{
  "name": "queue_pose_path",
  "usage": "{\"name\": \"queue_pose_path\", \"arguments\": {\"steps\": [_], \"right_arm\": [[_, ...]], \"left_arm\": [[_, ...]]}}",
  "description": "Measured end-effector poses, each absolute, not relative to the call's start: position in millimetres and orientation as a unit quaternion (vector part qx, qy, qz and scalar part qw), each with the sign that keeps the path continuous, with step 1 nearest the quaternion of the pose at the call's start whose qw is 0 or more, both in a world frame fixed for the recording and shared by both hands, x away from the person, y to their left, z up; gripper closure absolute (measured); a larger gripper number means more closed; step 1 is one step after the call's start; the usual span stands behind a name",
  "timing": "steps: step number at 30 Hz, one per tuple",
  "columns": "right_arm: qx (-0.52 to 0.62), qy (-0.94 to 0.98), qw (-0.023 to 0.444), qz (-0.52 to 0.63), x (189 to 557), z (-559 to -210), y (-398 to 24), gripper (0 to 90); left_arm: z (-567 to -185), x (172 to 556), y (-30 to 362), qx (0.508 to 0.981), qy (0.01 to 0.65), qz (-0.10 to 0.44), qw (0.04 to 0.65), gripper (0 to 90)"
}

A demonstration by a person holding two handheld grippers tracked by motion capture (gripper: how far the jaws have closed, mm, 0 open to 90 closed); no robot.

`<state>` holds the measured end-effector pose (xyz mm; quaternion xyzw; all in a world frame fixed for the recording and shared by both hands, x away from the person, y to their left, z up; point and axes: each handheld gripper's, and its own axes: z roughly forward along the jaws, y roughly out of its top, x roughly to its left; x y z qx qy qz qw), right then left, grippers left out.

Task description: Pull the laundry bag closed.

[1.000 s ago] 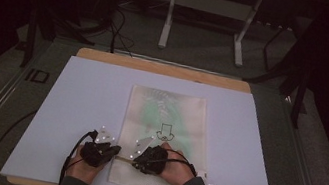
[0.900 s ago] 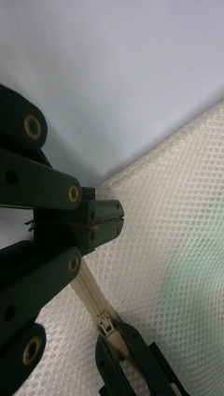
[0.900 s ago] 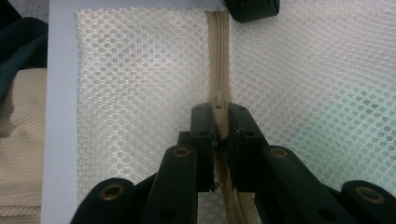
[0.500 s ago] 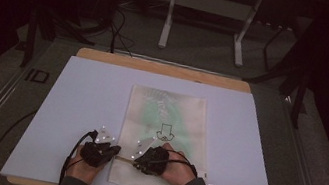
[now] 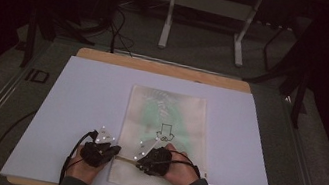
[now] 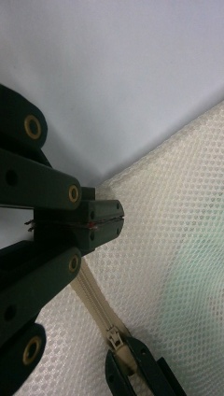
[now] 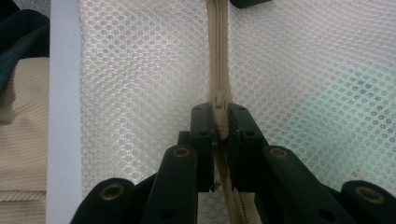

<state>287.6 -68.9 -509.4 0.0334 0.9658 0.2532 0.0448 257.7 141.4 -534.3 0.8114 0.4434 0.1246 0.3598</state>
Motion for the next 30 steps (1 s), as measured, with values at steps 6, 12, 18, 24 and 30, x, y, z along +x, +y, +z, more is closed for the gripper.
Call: {"name": "queue_pose_path", "arguments": {"steps": [6, 12, 18, 24, 30], "right_arm": [[0.032, 0.967, 0.046, 0.250, 287, -508, -71, 82.3], [0.034, 0.967, 0.047, 0.246, 287, -507, -77, 82.3], [0.035, 0.968, 0.047, 0.245, 287, -507, -81, 82.3], [0.037, 0.968, 0.047, 0.245, 286, -506, -83, 82.3], [0.039, 0.968, 0.047, 0.245, 286, -506, -87, 82.3]], "left_arm": [[-534, 258, 142, 0.813, 0.442, 0.125, 0.358, 89.6], [-534, 258, 142, 0.813, 0.442, 0.125, 0.357, 89.6], [-534, 258, 141, 0.812, 0.444, 0.125, 0.358, 89.6], [-534, 258, 141, 0.812, 0.444, 0.125, 0.358, 89.6], [-534, 258, 141, 0.812, 0.443, 0.125, 0.358, 89.6]]}}
